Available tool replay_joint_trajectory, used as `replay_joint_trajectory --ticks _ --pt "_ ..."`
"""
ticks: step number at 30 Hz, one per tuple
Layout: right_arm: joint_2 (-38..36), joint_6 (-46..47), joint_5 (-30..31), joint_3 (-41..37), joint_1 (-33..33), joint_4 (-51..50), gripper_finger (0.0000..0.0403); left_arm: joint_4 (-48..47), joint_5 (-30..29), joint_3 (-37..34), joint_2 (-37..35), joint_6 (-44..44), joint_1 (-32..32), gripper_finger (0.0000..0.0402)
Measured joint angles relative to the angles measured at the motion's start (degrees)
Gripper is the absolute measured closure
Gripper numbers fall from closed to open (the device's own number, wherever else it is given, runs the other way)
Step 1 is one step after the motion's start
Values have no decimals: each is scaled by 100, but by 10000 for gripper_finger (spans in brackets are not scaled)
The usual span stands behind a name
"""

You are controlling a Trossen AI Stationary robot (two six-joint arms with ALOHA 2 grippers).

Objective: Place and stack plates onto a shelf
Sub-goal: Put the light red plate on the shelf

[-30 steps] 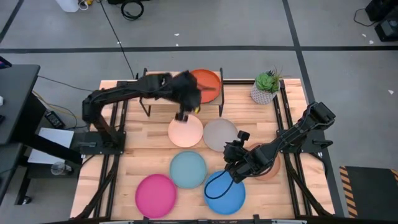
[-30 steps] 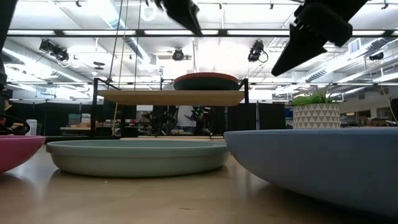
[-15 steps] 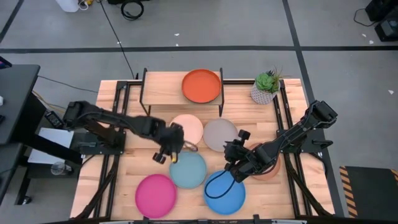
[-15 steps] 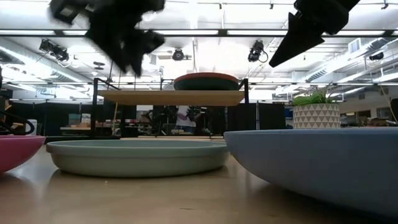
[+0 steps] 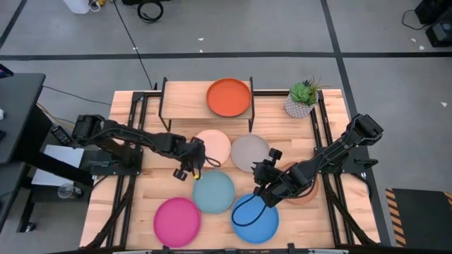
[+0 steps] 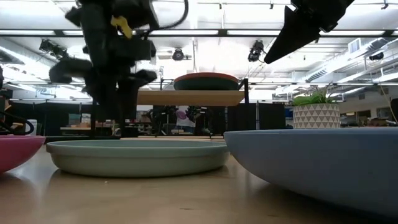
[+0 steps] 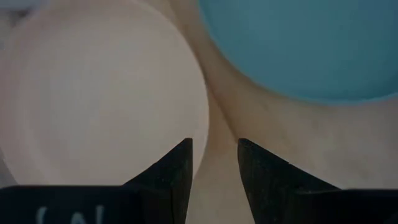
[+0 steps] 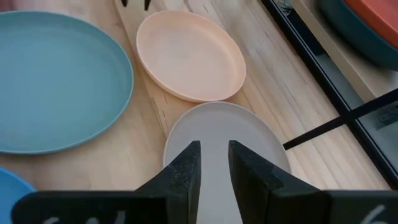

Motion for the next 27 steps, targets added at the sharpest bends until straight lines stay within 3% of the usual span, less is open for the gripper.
replay_joint_trajectory --ticks 14,17,22,27 --pt "0 -53 -2 0 0 18 314 1115 -47 -1066 3 916 519 271" --pt "0 -55 -2 0 -4 49 314 1328 -167 -1190 4 1128 519 295" --pt "0 -57 -4 0 -4 70 314 1217 -135 -1180 4 1121 517 381" --pt "0 -59 -4 0 -4 77 314 152 295 -727 5 546 496 387"
